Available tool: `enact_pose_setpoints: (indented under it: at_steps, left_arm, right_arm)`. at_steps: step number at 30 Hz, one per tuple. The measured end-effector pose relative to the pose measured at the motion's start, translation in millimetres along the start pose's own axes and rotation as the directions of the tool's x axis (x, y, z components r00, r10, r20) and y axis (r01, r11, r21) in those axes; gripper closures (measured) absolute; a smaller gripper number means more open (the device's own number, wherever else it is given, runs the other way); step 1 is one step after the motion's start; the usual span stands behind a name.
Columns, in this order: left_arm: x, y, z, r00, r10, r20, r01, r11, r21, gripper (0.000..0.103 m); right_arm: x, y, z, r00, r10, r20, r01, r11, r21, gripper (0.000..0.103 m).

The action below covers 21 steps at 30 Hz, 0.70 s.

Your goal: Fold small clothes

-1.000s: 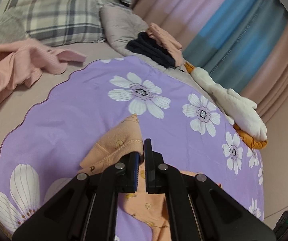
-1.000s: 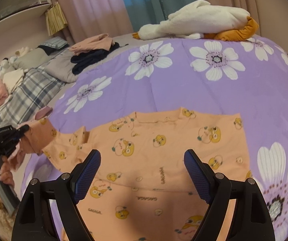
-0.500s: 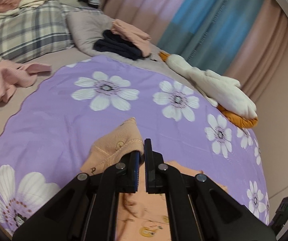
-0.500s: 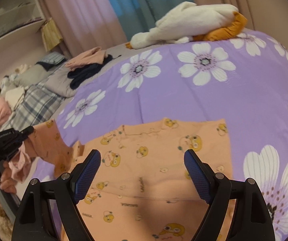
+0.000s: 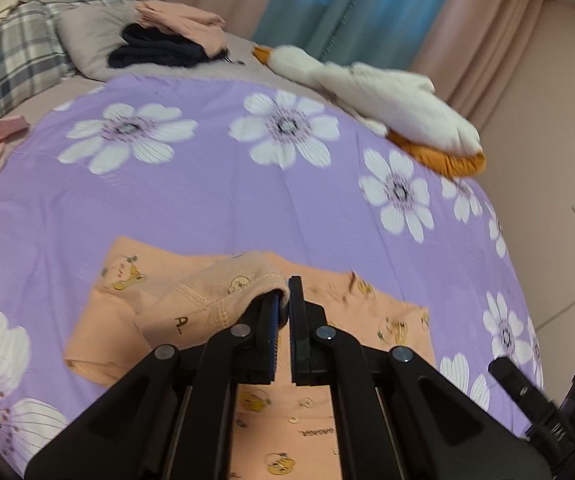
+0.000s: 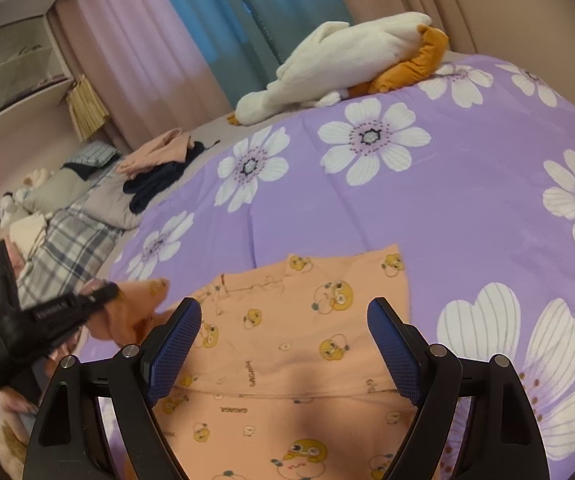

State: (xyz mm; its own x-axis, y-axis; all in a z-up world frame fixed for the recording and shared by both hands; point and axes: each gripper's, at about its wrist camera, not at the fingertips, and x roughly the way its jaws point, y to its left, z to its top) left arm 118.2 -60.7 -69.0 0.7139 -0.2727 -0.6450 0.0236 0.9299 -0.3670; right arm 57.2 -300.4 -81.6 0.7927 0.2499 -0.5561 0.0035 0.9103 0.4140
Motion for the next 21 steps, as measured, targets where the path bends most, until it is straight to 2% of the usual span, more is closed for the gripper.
enact_pose_setpoints:
  at_steps: [6,10,13,18,20,21]
  left_arm:
    - [41.8,-20.1,-28.4,0.993,-0.004,-0.118,0.009,0.999,0.043,0.101]
    - [54.4,-30.3,-43.0,0.988,-0.018,-0.152,0.025,0.999,0.045,0.101]
    - [63.5,-37.4,-50.4,0.983,-0.022,-0.180,0.033,0.998,0.057,0.101]
    - [83.2,-42.6,-66.1,0.967,-0.009,-0.255,0.026,0.998,0.064,0.101]
    - [85.5,-43.3,-69.7,0.961,0.009,-0.275,0.012,0.997,0.075,0.097]
    - [82.8,-43.6,-70.0,0.959,-0.002,-0.284,0.026,0.996,0.082,0.092]
  right_arm:
    - [0.1,-14.7,0.7,1.000,-0.018,-0.008,0.018,0.999,0.034,0.018]
    - [-4.9,-23.2,1.7,0.998,-0.068,0.013,0.067,0.996,0.050,0.018]
    - [-7.6,-29.4,3.2,0.997,-0.074,0.019,0.073,0.995,0.067,0.018]
    - [-7.0,-35.1,3.1,0.997,-0.074,0.012,0.072,0.994,0.086,0.018]
    - [-6.4,-35.5,2.2,0.997,-0.074,0.007,0.073,0.994,0.084,0.018]
    - [-5.6,-35.5,2.1,0.997,-0.075,0.002,0.075,0.994,0.081,0.018]
